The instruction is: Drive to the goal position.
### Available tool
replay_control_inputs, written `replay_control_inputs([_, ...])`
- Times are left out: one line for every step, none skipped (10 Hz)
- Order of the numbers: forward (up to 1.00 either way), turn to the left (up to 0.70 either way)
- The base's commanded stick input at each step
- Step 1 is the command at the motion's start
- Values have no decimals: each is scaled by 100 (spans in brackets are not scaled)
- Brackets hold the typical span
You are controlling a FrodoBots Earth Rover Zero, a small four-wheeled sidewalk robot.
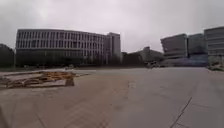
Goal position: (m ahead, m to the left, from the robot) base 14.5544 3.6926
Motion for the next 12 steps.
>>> replay_control_inputs([70,0])
replay_control_inputs([70,0])
replay_control_inputs([70,0])
replay_control_inputs([70,0])
replay_control_inputs([70,0])
replay_control_inputs([70,0])
replay_control_inputs([70,0])
replay_control_inputs([70,0])
replay_control_inputs([70,0])
replay_control_inputs([70,0])
replay_control_inputs([70,0])
replay_control_inputs([70,0])
